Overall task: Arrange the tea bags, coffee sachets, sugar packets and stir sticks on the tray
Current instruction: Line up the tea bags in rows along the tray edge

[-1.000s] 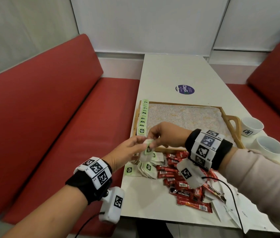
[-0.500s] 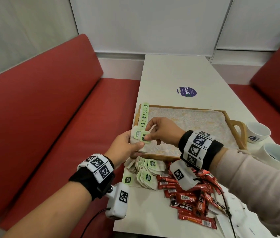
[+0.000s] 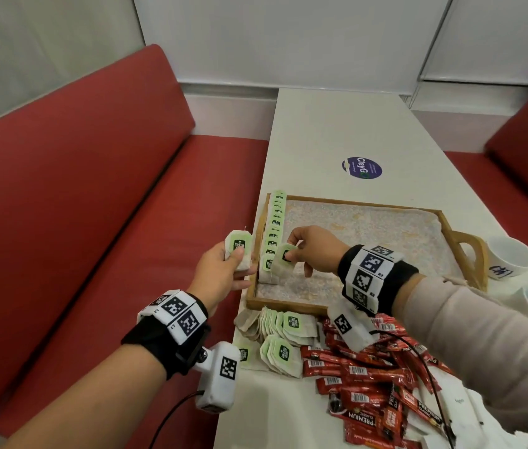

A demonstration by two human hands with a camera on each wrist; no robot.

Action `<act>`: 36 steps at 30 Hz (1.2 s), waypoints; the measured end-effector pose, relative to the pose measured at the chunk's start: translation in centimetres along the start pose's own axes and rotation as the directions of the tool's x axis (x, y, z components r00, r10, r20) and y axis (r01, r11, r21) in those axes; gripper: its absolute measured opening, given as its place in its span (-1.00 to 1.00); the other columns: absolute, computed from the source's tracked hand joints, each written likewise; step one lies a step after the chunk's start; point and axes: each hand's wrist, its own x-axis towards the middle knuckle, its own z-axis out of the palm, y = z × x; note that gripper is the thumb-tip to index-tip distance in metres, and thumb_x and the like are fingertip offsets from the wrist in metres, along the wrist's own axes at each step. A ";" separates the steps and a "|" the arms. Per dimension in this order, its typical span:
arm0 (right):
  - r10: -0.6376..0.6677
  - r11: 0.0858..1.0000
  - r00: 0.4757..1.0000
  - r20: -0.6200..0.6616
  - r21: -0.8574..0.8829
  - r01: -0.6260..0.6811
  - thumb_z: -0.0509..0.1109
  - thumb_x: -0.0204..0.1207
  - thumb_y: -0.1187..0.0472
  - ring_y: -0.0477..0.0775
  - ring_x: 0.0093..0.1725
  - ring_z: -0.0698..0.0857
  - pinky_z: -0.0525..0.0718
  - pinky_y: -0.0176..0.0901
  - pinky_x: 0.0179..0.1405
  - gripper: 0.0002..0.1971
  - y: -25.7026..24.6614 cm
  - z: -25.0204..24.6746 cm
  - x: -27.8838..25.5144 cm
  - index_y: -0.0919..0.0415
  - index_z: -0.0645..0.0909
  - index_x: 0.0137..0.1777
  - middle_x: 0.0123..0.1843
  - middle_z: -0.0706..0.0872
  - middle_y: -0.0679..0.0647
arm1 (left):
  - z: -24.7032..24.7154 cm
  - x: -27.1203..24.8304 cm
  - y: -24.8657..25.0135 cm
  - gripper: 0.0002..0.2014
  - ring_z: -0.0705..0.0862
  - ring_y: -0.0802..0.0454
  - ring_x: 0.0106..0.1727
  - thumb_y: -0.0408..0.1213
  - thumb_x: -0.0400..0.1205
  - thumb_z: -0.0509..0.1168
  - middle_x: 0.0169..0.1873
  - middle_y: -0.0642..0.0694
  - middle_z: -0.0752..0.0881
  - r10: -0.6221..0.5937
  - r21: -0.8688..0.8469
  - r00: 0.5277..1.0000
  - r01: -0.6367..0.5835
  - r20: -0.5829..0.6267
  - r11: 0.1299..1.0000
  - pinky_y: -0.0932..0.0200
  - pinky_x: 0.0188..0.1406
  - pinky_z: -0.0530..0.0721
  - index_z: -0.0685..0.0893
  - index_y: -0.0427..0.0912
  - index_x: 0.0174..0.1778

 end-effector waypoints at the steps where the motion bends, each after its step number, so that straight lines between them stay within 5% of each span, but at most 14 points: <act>1: -0.001 1.000 0.999 0.043 -0.020 0.001 0.40 0.57 0.24 -0.08 -0.56 0.62 0.59 -0.20 -0.32 -0.89 0.0 0.3 0.3 0.09 0.51 -0.13 -0.35 0.69 -0.06 | -0.1 0.1 -0.1 -0.85 0.74 0.08 -0.21 -0.31 0.76 0.10 -0.14 -0.06 0.73 -0.004 0.002 1.000 0.004 0.000 1.000 0.24 -0.38 0.76 0.55 -0.19 0.14; 5: -0.007 0.994 0.982 0.187 -0.109 0.028 0.42 0.56 0.25 -0.08 -0.58 0.58 0.51 -0.25 -0.45 -0.82 -0.6 1.7 1.5 0.03 0.48 -0.19 -0.36 0.64 -0.07 | -0.5 0.2 -0.6 -0.87 0.74 0.08 -0.20 -0.30 0.76 0.10 -0.12 -0.05 0.73 -0.024 0.006 1.000 0.024 0.001 1.000 0.23 -0.36 0.74 0.57 -0.12 0.08; 9: 0.017 0.983 0.967 0.254 -0.179 0.030 0.43 0.55 0.24 -0.08 -0.58 0.57 0.54 -0.24 -0.36 -0.82 -0.9 2.6 2.7 0.03 0.49 -0.20 -0.41 0.61 -0.09 | -0.8 0.4 -1.0 -0.85 0.73 0.07 -0.20 -0.30 0.76 0.10 -0.12 -0.04 0.73 -0.054 0.008 0.998 0.054 0.015 0.998 0.22 -0.34 0.74 0.56 -0.04 -0.03; 12: 0.056 0.972 0.974 0.221 -0.235 -0.003 0.46 0.53 0.20 -0.05 -0.54 0.58 0.56 -0.26 -0.43 -0.88 -0.9 2.9 3.6 0.16 0.55 -0.12 -0.36 0.63 -0.01 | -0.9 0.7 -1.3 -0.86 0.73 0.07 -0.20 -0.30 0.76 0.10 -0.13 -0.03 0.72 -0.079 0.012 0.997 0.079 0.023 0.997 0.20 -0.33 0.73 0.56 -0.06 0.00; 16: 0.108 0.951 0.981 0.164 -0.304 -0.054 0.51 0.47 0.11 0.07 -0.23 0.64 0.68 -0.11 -0.18 -0.81 -0.7 2.9 4.6 0.20 0.60 -0.10 -0.16 0.68 0.10 | -1.1 1.2 -1.7 -0.88 0.74 0.08 -0.20 -0.29 0.76 0.11 -0.12 -0.02 0.73 -0.099 0.023 0.995 0.098 0.030 0.995 0.21 -0.33 0.74 0.56 -0.07 0.05; 22: 0.153 0.946 0.977 0.145 -0.307 -0.103 0.55 0.43 0.11 0.00 -0.36 0.60 0.65 -0.17 -0.29 -0.72 -0.7 2.9 5.3 0.10 0.48 -0.32 -0.29 0.63 0.02 | -1.0 1.7 -2.1 -0.86 0.74 0.09 -0.22 -0.27 0.75 0.12 -0.07 -0.03 0.74 -0.111 0.033 0.993 0.110 0.041 0.993 0.24 -0.40 0.73 0.55 -0.11 0.16; 27: 0.168 0.947 0.974 0.150 -0.299 -0.117 0.54 0.45 0.12 -0.01 -0.43 0.59 0.56 -0.23 -0.41 -0.78 -0.6 2.9 5.1 0.23 0.59 -0.15 -0.21 0.73 0.12 | -1.0 2.1 -2.4 -0.87 0.76 0.15 -0.31 -0.28 0.74 0.15 -0.01 -0.11 0.74 -0.119 0.031 0.992 0.118 0.044 0.993 0.23 -0.38 0.75 0.56 -0.12 0.15; 31: 0.146 0.933 0.981 0.127 -0.347 -0.094 0.53 0.44 0.05 0.06 -0.25 0.62 0.58 -0.18 -0.31 -0.71 -0.9 2.7 4.9 0.27 0.62 -0.06 -0.10 0.76 0.15 | -0.9 2.2 -2.4 -0.87 0.76 0.17 -0.37 -0.32 0.72 0.20 -0.06 -0.16 0.71 -0.113 0.028 0.992 0.111 0.060 0.993 0.26 -0.43 0.73 0.57 -0.21 0.14; 36: 0.015 0.997 0.991 0.133 -0.072 -0.006 0.62 0.35 0.17 -0.09 -0.30 0.54 0.45 -0.30 -0.40 -0.70 -1.7 1.5 3.9 0.18 0.60 0.00 -0.27 0.59 -0.06 | -0.8 2.3 -2.2 -0.95 0.76 0.14 -0.40 -0.36 0.67 0.27 -0.13 -0.18 0.73 -0.099 0.052 0.995 0.097 0.035 0.994 0.22 -0.47 0.74 0.58 -0.18 0.02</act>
